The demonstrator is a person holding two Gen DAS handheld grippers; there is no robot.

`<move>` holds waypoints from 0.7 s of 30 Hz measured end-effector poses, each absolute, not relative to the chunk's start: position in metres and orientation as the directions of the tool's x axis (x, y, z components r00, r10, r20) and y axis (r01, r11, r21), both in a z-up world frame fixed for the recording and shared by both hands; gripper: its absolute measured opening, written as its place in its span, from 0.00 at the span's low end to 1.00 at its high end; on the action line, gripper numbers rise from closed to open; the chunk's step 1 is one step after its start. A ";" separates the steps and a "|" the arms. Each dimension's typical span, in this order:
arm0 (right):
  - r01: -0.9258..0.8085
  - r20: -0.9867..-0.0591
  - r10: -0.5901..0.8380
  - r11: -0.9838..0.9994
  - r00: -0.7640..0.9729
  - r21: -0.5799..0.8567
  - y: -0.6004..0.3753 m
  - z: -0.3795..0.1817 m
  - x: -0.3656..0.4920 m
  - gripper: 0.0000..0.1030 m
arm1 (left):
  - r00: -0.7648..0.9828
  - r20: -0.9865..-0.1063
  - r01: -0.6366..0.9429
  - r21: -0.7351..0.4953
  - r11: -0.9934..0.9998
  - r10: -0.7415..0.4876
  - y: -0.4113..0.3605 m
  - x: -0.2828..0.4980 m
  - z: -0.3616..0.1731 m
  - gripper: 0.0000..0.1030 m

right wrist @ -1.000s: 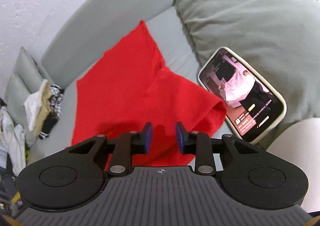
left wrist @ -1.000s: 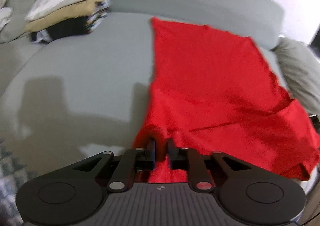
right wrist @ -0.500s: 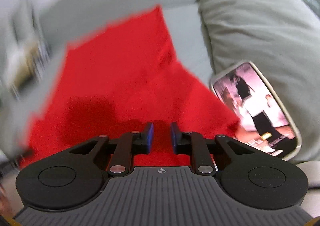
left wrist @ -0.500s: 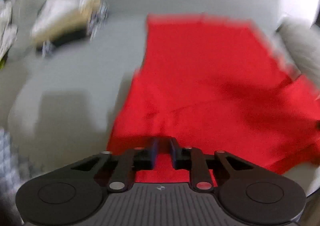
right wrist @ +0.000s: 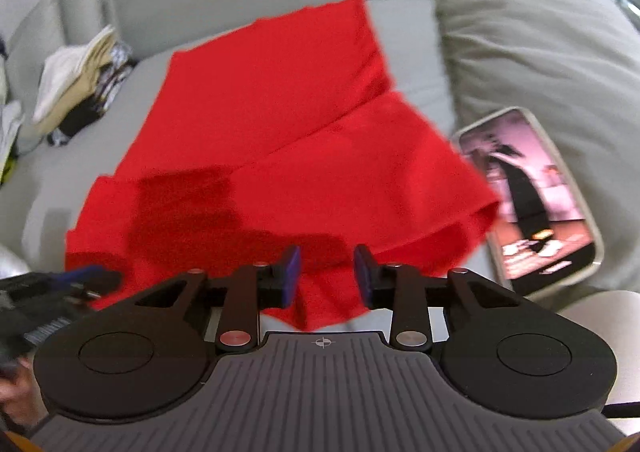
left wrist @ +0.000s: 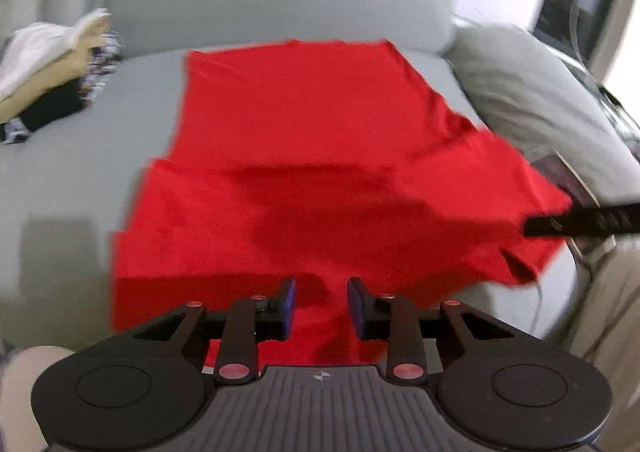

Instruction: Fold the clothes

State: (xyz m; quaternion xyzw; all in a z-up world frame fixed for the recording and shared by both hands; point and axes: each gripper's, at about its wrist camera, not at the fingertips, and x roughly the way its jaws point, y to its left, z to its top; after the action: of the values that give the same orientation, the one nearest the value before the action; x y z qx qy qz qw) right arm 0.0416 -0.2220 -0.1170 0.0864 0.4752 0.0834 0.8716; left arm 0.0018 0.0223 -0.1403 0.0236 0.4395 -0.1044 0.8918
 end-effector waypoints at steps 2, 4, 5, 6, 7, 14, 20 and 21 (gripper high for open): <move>-0.088 -0.822 0.220 0.975 0.525 0.204 -0.208 -0.124 0.045 0.34 | 0.573 -0.801 0.241 -0.038 0.970 -0.174 0.018 -0.001 -0.149 0.28; -0.106 -0.846 0.184 0.983 0.501 0.151 -0.199 -0.135 0.045 0.34 | 0.554 -0.813 0.273 -0.028 0.962 -0.181 0.015 -0.004 -0.157 0.24; -0.114 -0.858 0.176 0.984 0.483 0.137 -0.199 -0.137 0.041 0.35 | 0.524 -0.830 0.273 -0.051 0.961 -0.193 0.015 -0.006 -0.158 0.21; -0.122 -0.868 0.169 0.985 0.467 0.126 -0.198 -0.137 0.038 0.35 | 0.473 -0.856 0.273 -0.085 0.958 -0.210 0.017 -0.007 -0.158 0.21; -0.130 -0.879 0.161 0.985 0.450 0.114 -0.198 -0.138 0.034 0.35 | 0.442 -0.871 0.278 -0.094 0.956 -0.214 0.018 -0.008 -0.158 0.21; -0.087 -0.894 0.230 0.973 0.385 0.213 -0.217 -0.115 0.005 0.46 | 0.543 -0.811 0.263 -0.085 0.961 -0.220 0.029 -0.027 -0.124 0.33; -0.089 -0.808 0.293 0.953 0.511 0.289 -0.232 -0.065 -0.005 0.56 | 0.646 -0.734 0.192 -0.106 0.976 -0.207 0.053 -0.026 -0.079 0.36; -0.087 -0.794 0.301 0.949 0.529 0.302 -0.235 -0.056 -0.005 0.61 | 0.656 -0.727 0.177 -0.112 0.978 -0.202 0.056 -0.024 -0.075 0.37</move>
State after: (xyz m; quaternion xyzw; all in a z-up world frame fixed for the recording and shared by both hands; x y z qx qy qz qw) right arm -0.0046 -0.2354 -0.0562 0.1132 0.4724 0.1121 0.8669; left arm -0.0244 0.0556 -0.0751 -0.0155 0.4013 -0.1043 0.9099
